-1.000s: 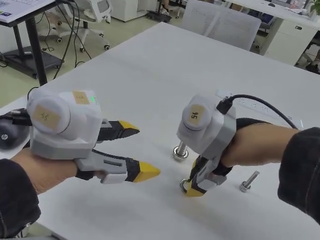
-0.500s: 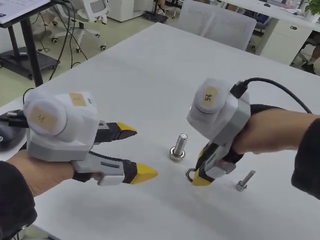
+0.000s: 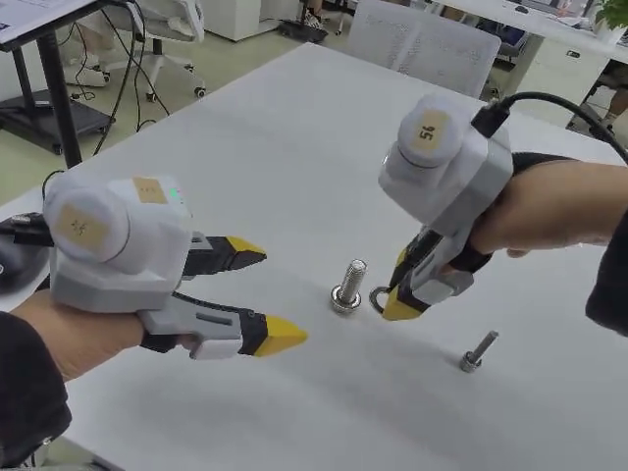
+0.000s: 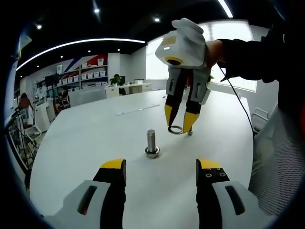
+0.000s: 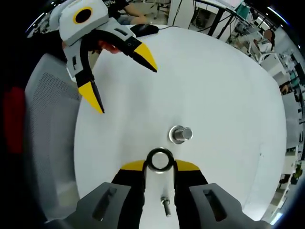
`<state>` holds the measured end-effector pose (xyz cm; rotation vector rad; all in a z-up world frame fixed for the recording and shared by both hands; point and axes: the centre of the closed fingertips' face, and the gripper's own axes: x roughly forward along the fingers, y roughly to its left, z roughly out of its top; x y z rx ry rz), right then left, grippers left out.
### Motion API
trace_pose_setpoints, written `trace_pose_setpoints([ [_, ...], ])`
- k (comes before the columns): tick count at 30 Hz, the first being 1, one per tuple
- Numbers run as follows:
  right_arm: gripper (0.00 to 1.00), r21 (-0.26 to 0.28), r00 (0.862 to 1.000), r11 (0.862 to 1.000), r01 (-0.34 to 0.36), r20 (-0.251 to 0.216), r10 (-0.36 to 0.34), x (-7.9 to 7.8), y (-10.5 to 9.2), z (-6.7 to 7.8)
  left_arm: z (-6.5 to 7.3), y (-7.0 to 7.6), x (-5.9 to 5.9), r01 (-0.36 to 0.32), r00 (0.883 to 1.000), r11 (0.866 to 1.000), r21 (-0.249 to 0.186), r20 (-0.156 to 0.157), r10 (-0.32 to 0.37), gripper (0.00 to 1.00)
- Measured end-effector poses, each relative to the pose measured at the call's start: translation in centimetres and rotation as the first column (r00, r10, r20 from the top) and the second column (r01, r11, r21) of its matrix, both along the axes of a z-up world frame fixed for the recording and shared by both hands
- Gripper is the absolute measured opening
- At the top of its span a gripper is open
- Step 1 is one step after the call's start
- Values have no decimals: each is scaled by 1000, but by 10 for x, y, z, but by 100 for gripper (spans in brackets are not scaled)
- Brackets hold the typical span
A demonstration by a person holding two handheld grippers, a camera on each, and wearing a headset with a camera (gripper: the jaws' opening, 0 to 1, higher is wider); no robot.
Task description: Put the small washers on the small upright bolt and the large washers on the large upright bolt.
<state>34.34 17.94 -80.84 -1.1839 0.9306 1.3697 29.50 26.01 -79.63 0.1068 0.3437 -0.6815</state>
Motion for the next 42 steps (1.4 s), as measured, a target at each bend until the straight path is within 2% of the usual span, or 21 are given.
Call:
trace_pose_setpoints([
  [20,23,16,998,999,-40,40,39,22,24,18,-2,0,1,-2,1000,1000,0,-1,2,58],
  [29,23,14,998,999,-52,38,52,28,37,16,-1,2,1,-5,1000,1000,0,-2,5,58],
  [42,23,-8,998,998,-55,23,55,28,37,6,-2,3,0,-10,1000,1000,-2,-6,10,58],
])
